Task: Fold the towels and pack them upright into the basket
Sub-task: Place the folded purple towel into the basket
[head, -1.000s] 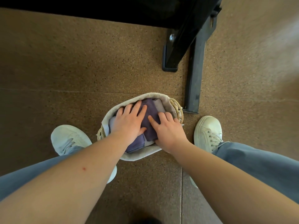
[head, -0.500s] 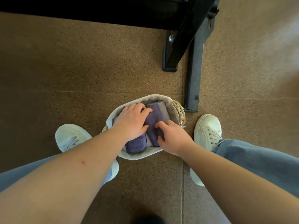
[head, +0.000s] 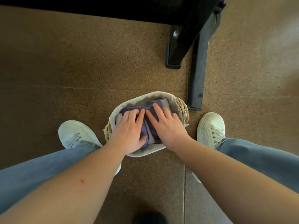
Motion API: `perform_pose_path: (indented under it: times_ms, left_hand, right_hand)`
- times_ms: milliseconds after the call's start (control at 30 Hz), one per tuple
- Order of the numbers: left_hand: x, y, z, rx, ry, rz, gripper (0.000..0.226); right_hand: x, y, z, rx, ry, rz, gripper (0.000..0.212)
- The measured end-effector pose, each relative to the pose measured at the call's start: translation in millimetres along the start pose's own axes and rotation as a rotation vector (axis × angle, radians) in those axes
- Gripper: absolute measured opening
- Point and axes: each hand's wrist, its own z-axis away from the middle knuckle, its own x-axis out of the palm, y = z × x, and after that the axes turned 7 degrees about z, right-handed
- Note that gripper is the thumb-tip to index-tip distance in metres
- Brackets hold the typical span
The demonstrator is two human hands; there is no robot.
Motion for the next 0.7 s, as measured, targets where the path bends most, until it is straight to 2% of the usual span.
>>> perform_pose_path:
  times_ms: [133, 300, 400, 533, 600, 700]
  left_hand:
    - [-3.7, -5.7, 15.4, -0.012, -0.121, -0.085, 0.114]
    - [1.4, 6.5, 1.8, -0.120, -0.133, -0.079, 0.107]
    - [0.0, 11.6, -2.6, -0.147, -0.147, -0.071, 0.111]
    - [-17.4, 5.9, 3.3, -0.102, -0.234, -0.066, 0.120]
    - [-32.1, 4.0, 9.9, -0.082, -0.291, -0.055, 0.118]
    - [-55.1, 7.6, 16.3, -0.087, -0.289, -0.015, 0.109]
  right_hand:
    - [-4.6, -3.6, -11.3, 0.005, -0.047, 0.029, 0.074]
    - [-3.8, -5.5, -20.9, 0.038, -0.042, 0.096, 0.068]
    - [-6.0, -4.7, -22.5, 0.040, -0.038, 0.118, 0.067]
    - [-18.3, -0.7, -15.2, 0.014, -0.098, 0.080, 0.078]
    - [-27.3, 1.8, -6.8, 0.017, -0.116, 0.048, 0.084]
    - [-46.9, 5.9, 10.3, 0.045, -0.089, 0.037, 0.086]
